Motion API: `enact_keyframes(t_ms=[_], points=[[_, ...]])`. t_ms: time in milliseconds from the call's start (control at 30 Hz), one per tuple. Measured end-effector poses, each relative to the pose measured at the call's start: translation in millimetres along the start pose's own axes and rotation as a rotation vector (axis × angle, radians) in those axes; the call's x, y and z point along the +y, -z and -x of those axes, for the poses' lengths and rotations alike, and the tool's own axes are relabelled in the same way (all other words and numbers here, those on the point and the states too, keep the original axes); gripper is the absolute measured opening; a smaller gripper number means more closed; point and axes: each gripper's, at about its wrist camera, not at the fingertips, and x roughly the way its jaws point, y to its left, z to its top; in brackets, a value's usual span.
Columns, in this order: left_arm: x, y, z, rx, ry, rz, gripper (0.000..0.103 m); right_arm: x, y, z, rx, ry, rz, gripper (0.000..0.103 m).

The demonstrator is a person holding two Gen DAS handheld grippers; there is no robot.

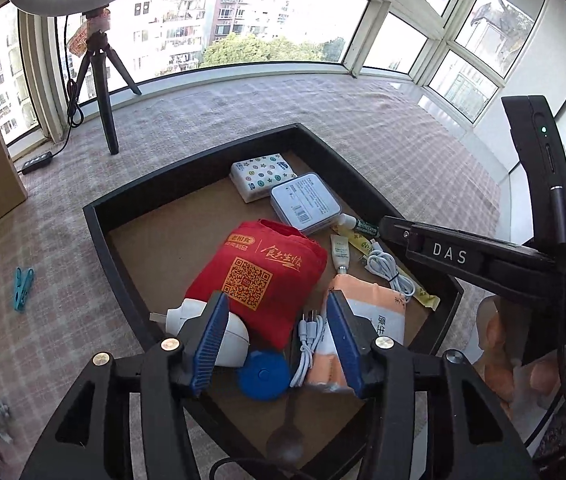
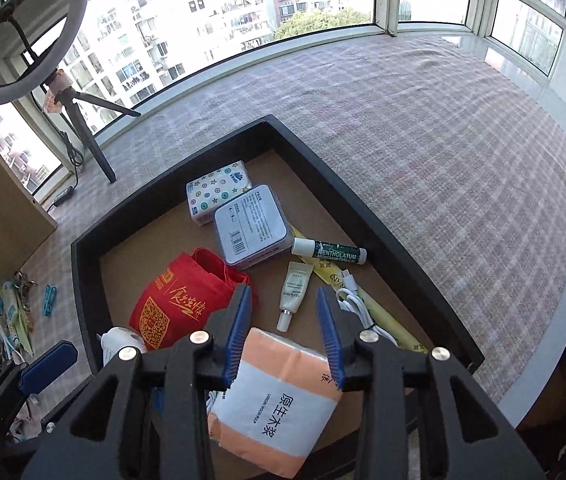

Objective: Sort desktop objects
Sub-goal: 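Carry the ointment tube and white cable into the tray and release, then move both tools back to the pile and grasp the white earphone cable together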

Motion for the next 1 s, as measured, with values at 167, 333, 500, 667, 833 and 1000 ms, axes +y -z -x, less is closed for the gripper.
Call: enact_keyframes(t_ms=[167, 333, 500, 667, 833, 1000], points=[[31.2, 8.0, 9.4, -0.01, -0.05, 0.056, 0.048, 25.8, 1.7, -1.0, 0.005, -0.037, 0.051, 0.034], [79.2, 19.7, 26.6, -0.034, -0.115, 0.154, 0.048, 64.8, 6.7, -2.6, 0.015, -0.093, 0.13, 0.034], [136.4, 36.3, 49.2, -0.06, -0.215, 0.252, 0.048, 118.7, 17.5, -7.6, 0.041, -0.177, 0.247, 0.034], [202.4, 58.6, 70.9, -0.066, -0.296, 0.374, 0.048, 180.4, 32.5, -11.6, 0.091, -0.284, 0.381, 0.034], [267.0, 84.6, 87.5, -0.056, -0.359, 0.499, 0.047, 251.6, 53.3, -16.3, 0.153, -0.4, 0.55, 0.034], [322.4, 106.3, 94.0, -0.017, -0.373, 0.605, 0.043, 314.8, 75.7, -31.8, 0.244, -0.496, 0.654, 0.033]])
